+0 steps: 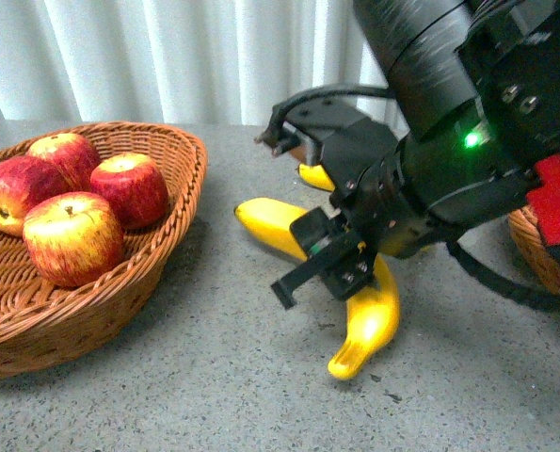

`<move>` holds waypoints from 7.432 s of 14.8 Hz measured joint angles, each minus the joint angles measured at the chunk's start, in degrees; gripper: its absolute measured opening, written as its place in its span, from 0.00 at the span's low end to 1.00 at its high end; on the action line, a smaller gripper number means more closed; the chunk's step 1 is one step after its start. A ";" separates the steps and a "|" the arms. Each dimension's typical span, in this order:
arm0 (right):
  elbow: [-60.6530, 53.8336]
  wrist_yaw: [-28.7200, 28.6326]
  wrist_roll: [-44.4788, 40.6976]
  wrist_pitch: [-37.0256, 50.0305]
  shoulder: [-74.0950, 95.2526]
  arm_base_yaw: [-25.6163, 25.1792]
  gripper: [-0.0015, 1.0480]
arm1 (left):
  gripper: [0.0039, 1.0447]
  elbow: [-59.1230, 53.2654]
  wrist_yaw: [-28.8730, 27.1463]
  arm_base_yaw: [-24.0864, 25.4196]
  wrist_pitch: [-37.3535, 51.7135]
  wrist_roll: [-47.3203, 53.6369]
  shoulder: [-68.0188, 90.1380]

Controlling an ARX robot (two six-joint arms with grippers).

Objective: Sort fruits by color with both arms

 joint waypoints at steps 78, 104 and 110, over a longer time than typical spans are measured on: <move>-59.30 1.38 13.25 12.57 -92.85 -28.89 0.02 | 0.94 0.00 0.00 0.00 0.00 0.00 0.00; -66.01 1.38 13.20 5.44 -107.19 -28.89 0.92 | 0.94 0.00 0.00 0.00 0.00 0.02 0.00; -66.01 1.38 13.22 5.44 -107.19 -28.89 0.94 | 0.94 0.00 0.02 0.00 0.00 0.00 0.00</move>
